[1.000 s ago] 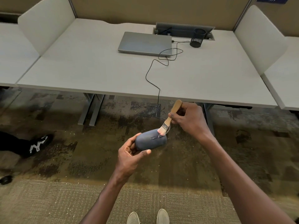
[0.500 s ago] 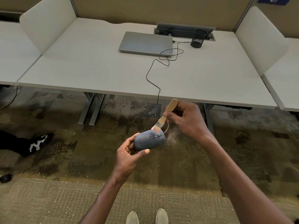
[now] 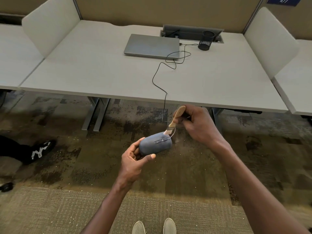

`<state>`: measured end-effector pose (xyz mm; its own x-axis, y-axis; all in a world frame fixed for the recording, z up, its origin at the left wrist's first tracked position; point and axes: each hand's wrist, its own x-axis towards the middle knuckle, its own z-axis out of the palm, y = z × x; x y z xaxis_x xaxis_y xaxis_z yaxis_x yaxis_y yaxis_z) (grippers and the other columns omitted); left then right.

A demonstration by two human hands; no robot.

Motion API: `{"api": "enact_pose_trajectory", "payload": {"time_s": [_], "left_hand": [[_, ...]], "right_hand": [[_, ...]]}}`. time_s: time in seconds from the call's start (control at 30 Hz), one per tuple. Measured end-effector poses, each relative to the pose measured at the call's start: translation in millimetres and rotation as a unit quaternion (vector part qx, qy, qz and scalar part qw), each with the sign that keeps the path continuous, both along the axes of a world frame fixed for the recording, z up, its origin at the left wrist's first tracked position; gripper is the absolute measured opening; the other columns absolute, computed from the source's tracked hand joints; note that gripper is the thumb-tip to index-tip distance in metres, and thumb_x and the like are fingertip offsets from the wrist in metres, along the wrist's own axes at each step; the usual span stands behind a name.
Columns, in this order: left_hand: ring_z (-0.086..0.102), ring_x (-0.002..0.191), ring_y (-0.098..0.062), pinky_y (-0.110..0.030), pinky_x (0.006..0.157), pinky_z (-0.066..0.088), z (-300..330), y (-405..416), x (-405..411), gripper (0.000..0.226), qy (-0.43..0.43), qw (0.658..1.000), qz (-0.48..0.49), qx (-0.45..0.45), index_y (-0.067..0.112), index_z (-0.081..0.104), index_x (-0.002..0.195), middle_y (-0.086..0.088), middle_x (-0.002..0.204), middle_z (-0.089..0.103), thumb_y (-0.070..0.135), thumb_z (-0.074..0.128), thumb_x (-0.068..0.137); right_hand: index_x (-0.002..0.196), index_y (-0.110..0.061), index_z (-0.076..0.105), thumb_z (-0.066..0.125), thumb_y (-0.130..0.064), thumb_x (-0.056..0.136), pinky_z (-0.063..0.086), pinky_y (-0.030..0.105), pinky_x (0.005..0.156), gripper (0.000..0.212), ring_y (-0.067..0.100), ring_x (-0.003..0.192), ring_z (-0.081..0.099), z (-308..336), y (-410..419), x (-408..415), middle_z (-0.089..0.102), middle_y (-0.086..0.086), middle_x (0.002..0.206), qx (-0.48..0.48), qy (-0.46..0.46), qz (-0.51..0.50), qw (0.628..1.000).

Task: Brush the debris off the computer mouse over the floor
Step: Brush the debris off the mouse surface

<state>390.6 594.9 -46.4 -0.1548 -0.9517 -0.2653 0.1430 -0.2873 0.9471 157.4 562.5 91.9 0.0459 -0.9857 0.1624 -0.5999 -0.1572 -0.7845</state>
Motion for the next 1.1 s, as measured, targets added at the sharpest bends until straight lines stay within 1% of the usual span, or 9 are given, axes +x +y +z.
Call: {"api": "enact_pose_trajectory", "payload": {"time_s": [0.13, 0.27, 0.37, 0.47, 0.53, 0.73, 0.87, 1.0, 1.1], "left_hand": [[0.071, 0.112, -0.012, -0.020, 0.085, 0.058, 2.2, 1.2, -0.2, 0.074, -0.003, 1.000, -0.006, -0.001, 0.024, 0.062, 0.127, 0.004, 0.117, 0.076, 0.010, 0.089, 0.059], [0.071, 0.112, -0.011, -0.020, 0.085, 0.058, 2.3, 4.5, 1.7, 0.074, -0.006, 1.000, 0.002, 0.003, 0.025, 0.063, 0.126, 0.006, 0.117, 0.075, 0.010, 0.089, 0.058], [0.071, 0.112, -0.011, -0.019, 0.084, 0.058, 2.3, 5.0, 0.6, 0.073, -0.003, 1.000, 0.005, 0.007, 0.025, 0.063, 0.125, 0.007, 0.116, 0.076, 0.010, 0.089, 0.058], [0.071, 0.112, -0.011, -0.019, 0.085, 0.058, 4.2, 5.4, -1.5, 0.074, 0.001, 1.000, 0.013, 0.009, 0.023, 0.062, 0.126, 0.001, 0.116, 0.076, 0.008, 0.088, 0.059], [0.071, 0.110, -0.009, -0.019, 0.084, 0.058, 5.6, 5.6, -3.3, 0.073, 0.002, 1.000, 0.017, 0.008, 0.022, 0.062, 0.126, -0.001, 0.118, 0.074, 0.007, 0.087, 0.059], [0.072, 0.106, -0.006, -0.016, 0.082, 0.057, 9.5, 4.8, -7.8, 0.071, 0.004, 1.000, 0.019, 0.004, 0.021, 0.061, 0.125, 0.001, 0.117, 0.073, 0.006, 0.085, 0.059], [0.073, 0.105, -0.007, -0.016, 0.082, 0.057, 9.8, 5.8, -9.0, 0.071, 0.006, 1.000, 0.023, 0.008, 0.021, 0.062, 0.124, 0.005, 0.110, 0.077, 0.006, 0.085, 0.059], [0.073, 0.104, -0.007, -0.017, 0.082, 0.057, 8.5, 7.3, -10.0, 0.070, 0.007, 1.000, 0.019, 0.014, 0.021, 0.062, 0.124, 0.005, 0.108, 0.078, 0.005, 0.085, 0.060], [0.073, 0.105, -0.008, -0.017, 0.083, 0.058, 8.6, 7.7, -12.4, 0.070, 0.006, 1.000, 0.020, 0.016, 0.022, 0.062, 0.123, 0.002, 0.112, 0.076, 0.004, 0.085, 0.060]], "right_hand": [[0.089, -0.018, 0.071, 0.066, 0.007, 0.088, 0.058, 0.019, 0.079, 0.025, 0.005, 0.086, 0.072, -3.1, 2.1, 4.9, 0.075, -0.006, 0.088, 0.029, -0.020, 0.034, 0.999], [0.085, -0.021, 0.069, 0.061, 0.007, 0.090, 0.054, 0.017, 0.074, 0.029, -0.003, 0.083, 0.069, -6.9, 4.1, -3.4, 0.073, -0.007, 0.084, 0.047, 0.030, 0.008, 0.998], [0.088, -0.017, 0.070, 0.064, 0.002, 0.091, 0.056, 0.023, 0.074, 0.020, -0.006, 0.080, 0.069, -5.6, 4.8, -3.8, 0.073, -0.009, 0.083, 0.031, 0.047, -0.022, 0.998], [0.091, -0.014, 0.073, 0.074, -0.013, 0.089, 0.063, 0.038, 0.076, 0.002, 0.006, 0.080, 0.072, -2.5, 6.4, -2.1, 0.075, -0.006, 0.083, 0.011, 0.031, -0.059, 0.998], [0.089, -0.015, 0.073, 0.076, -0.020, 0.088, 0.062, 0.044, 0.073, 0.006, 0.015, 0.076, 0.073, -1.1, 9.4, -0.6, 0.074, -0.002, 0.080, 0.008, 0.034, -0.064, 0.997], [0.091, -0.014, 0.073, 0.076, -0.022, 0.089, 0.063, 0.042, 0.071, 0.008, 0.013, 0.072, 0.073, -7.2, 13.4, 1.7, 0.074, -0.003, 0.078, 0.019, 0.024, -0.063, 0.998], [0.093, -0.014, 0.073, 0.074, -0.023, 0.090, 0.062, 0.040, 0.071, 0.010, 0.009, 0.073, 0.071, -13.6, 12.0, -4.9, 0.073, -0.005, 0.080, 0.013, 0.034, -0.101, 0.994], [0.093, -0.014, 0.072, 0.073, -0.022, 0.092, 0.061, 0.044, 0.072, 0.009, 0.014, 0.077, 0.069, -16.3, 11.8, -11.2, 0.071, -0.003, 0.081, 0.005, 0.059, -0.139, 0.988], [0.091, -0.015, 0.072, 0.073, -0.021, 0.091, 0.062, 0.043, 0.069, 0.006, 0.012, 0.074, 0.070, -13.9, 13.9, -12.1, 0.072, -0.005, 0.079, -0.014, 0.045, -0.168, 0.985]]}}
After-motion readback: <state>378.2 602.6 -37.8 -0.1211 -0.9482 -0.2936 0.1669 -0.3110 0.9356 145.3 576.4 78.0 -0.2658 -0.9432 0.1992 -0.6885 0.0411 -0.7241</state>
